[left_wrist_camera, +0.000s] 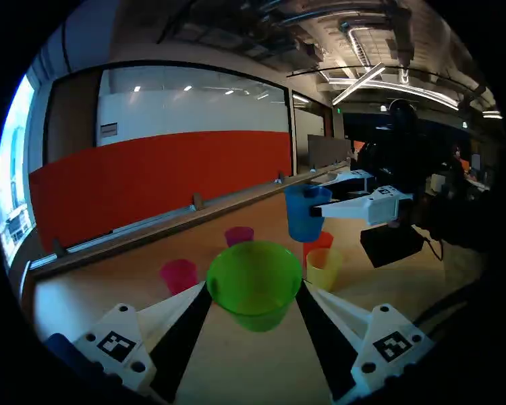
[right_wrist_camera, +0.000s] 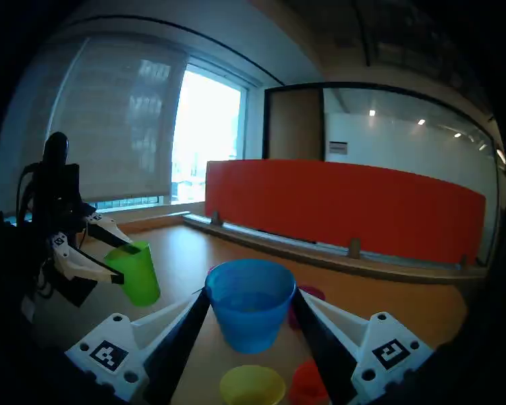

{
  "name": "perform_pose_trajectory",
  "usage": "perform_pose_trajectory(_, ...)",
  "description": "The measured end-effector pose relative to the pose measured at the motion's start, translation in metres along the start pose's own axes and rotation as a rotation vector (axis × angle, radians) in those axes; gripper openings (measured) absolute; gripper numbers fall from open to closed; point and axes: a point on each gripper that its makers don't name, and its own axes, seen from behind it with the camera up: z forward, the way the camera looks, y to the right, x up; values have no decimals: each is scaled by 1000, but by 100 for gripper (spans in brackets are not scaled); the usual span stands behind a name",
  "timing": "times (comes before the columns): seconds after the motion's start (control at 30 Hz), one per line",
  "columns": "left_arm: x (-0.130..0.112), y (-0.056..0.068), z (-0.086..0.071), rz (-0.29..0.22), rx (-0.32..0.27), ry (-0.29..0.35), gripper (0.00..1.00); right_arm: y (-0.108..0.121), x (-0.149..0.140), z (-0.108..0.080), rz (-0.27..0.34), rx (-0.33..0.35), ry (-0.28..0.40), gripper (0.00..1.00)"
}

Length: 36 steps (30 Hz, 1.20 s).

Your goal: Pour water

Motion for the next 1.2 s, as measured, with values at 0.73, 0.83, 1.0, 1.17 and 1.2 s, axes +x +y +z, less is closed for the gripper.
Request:
perform_pose_trajectory(0.73,16,8,-42,-28,35,79,86,-37,-4,-24,44,11,20,90)
perform_pose_trajectory(0.83,18,10,-46,-30,35,90,86,-42,-8,-27,53,16,20,90)
perform_pose_trajectory(1.0,18,16,-53,-29,32,94,86,-51,-14,-30,63,24,13,90)
perform_pose_trajectory(1.17,15,21,-58,-27,29,97,87,-62,-23,-32,65,37,1,90)
perform_pose_trajectory(1.2,15,22,-59,-27,29,98,87,-65,-24,-32,65,40,-2,90)
